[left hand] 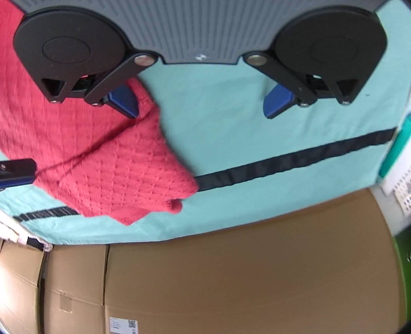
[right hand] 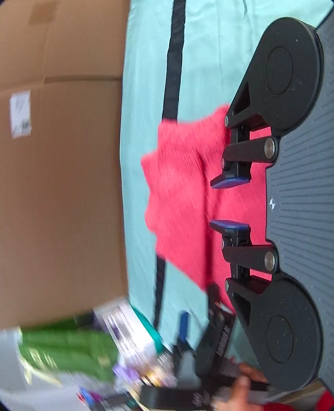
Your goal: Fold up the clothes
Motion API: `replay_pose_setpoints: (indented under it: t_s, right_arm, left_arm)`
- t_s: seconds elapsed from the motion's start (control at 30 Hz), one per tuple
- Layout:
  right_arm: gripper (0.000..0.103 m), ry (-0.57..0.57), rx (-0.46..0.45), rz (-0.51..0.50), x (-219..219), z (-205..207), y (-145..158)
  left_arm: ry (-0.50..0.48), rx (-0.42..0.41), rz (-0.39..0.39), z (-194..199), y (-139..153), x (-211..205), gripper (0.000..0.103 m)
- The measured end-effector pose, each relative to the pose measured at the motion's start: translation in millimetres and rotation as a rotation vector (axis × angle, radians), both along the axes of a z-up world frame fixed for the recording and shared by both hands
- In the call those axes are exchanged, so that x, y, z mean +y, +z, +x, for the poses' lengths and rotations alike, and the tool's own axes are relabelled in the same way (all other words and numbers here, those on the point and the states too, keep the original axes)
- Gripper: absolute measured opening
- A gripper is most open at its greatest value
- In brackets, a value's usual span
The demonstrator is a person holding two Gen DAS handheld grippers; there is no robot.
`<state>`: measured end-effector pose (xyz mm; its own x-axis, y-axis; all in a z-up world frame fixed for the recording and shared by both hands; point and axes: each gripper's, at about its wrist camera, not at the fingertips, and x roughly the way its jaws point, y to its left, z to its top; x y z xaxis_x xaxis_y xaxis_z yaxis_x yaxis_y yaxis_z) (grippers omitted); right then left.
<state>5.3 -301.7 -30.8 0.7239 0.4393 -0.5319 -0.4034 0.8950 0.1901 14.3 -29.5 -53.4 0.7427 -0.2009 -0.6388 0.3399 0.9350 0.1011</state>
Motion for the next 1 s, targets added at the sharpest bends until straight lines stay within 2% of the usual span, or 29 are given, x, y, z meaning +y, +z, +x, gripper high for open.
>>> replay_pose_setpoints:
  t_s: [0.17,0.23,0.33,0.43,0.53,0.63,0.7,0.8,0.87,1.0]
  right_arm:
    - [0.030,0.057,-0.024,-0.071,12,-30,-9]
    - [0.030,0.065,-0.020,-0.060,10,-37,-10]
    - [0.030,0.050,-0.009,-0.010,4,-38,-9]
    - [0.030,0.027,0.012,-0.020,2,-36,-14]
    - [0.029,-0.001,0.029,-0.056,-5,-39,-20]
    - [0.029,-0.051,0.032,-0.082,-21,-47,-20]
    - [0.029,-0.065,0.034,-0.058,-31,-52,-18]
    - [0.030,-0.054,0.015,0.022,-33,-52,-11]
    - [0.030,-0.053,0.018,0.036,-27,-44,-13]
    - [0.030,-0.062,0.011,0.012,-15,-33,-20]
  left_arm:
    - [0.004,-0.050,0.095,-23,6,4,0.102]
    - [-0.035,-0.041,-0.017,-32,16,11,0.102]
    - [-0.098,-0.062,-0.085,-38,26,-2,0.102]
    - [-0.124,-0.010,-0.050,-35,9,-16,0.102]
    - [-0.097,0.011,-0.043,-42,-3,-5,0.102]
    - [-0.049,0.003,-0.033,-48,-2,11,0.102]
    - [-0.021,-0.020,-0.026,-53,4,18,0.101]
    - [-0.035,-0.044,-0.109,-50,16,13,0.102]
    - [-0.076,-0.029,-0.136,-45,15,-2,0.102]
    - [-0.050,-0.021,-0.047,-39,0,-14,0.102]
